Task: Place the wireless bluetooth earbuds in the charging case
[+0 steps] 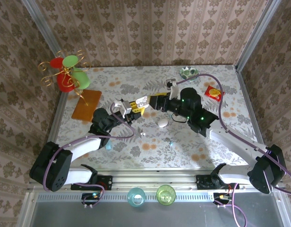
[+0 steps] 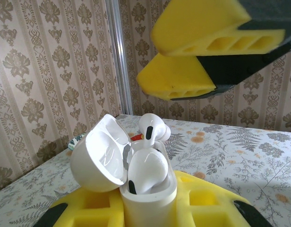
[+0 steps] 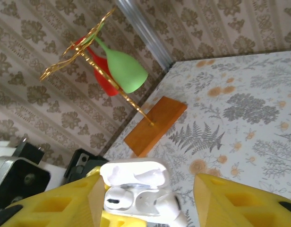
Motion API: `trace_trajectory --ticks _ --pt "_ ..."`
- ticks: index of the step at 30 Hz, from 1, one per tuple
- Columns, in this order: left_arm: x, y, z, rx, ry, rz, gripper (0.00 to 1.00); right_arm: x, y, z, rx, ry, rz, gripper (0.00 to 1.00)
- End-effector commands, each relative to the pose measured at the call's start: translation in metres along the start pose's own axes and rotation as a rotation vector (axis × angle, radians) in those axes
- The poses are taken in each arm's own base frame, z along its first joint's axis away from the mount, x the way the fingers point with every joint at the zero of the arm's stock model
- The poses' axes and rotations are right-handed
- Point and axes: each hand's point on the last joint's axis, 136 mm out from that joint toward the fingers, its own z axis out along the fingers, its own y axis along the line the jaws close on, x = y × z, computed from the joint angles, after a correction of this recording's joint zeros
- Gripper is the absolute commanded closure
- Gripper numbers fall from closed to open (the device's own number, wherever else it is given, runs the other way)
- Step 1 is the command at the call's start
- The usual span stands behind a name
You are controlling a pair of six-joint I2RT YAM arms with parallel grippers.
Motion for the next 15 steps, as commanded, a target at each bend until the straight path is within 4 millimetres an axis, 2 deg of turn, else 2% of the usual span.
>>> trace_trajectory --ticks 1,4,15 --pt "-0.028 0.001 0.001 0.005 -0.076 0.048 1.0 0.009 -0.032 -0.002 0.127 0.012 0.059 0.51" --pt "-0.031 -0.001 0.0 0.009 -0.083 0.049 1.0 0.016 -0.042 0.001 0.151 0.036 0.088 0.57" --pt "-0.037 -0.001 -0.001 0.003 -0.097 0.055 1.0 0.032 -0.042 0.012 0.123 0.114 0.09 0.64"
